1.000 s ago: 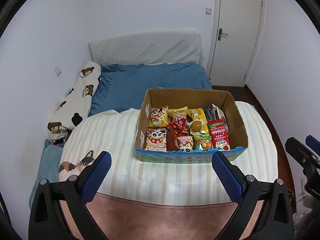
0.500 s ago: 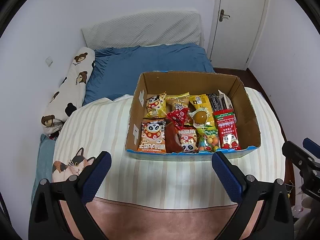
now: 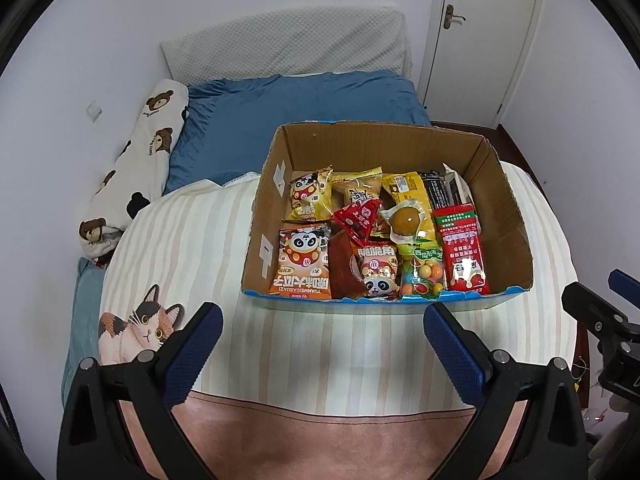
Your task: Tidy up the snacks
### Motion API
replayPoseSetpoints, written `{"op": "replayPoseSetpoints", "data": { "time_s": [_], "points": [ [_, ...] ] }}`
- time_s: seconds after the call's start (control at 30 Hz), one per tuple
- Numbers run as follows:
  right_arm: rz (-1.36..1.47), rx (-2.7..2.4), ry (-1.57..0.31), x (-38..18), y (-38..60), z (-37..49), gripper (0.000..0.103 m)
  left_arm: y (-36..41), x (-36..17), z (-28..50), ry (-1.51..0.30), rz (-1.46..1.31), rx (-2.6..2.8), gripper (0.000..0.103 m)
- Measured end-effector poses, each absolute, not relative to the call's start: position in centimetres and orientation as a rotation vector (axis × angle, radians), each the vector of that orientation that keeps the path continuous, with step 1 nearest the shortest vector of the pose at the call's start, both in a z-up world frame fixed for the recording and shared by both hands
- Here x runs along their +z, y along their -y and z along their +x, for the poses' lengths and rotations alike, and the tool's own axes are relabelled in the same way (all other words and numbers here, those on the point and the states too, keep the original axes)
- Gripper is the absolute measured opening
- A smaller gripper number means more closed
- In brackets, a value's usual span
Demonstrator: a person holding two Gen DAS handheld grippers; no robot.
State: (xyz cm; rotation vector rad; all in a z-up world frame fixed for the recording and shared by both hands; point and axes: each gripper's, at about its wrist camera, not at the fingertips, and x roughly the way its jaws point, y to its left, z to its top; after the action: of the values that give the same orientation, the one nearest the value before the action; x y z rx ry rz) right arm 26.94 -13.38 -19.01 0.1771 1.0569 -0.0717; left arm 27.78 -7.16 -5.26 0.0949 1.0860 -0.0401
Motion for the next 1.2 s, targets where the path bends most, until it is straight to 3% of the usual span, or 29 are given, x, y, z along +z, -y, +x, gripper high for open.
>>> {"op": "replayPoseSetpoints", "data": {
  "time_s": [1.2],
  "points": [
    [0.200, -0.056, -1.066, -18.59, 13.06, 26.59, 0.103, 7.62, -4.28, 27.44, -1.062, 0.096, -0.043, 0.103]
  ]
}}
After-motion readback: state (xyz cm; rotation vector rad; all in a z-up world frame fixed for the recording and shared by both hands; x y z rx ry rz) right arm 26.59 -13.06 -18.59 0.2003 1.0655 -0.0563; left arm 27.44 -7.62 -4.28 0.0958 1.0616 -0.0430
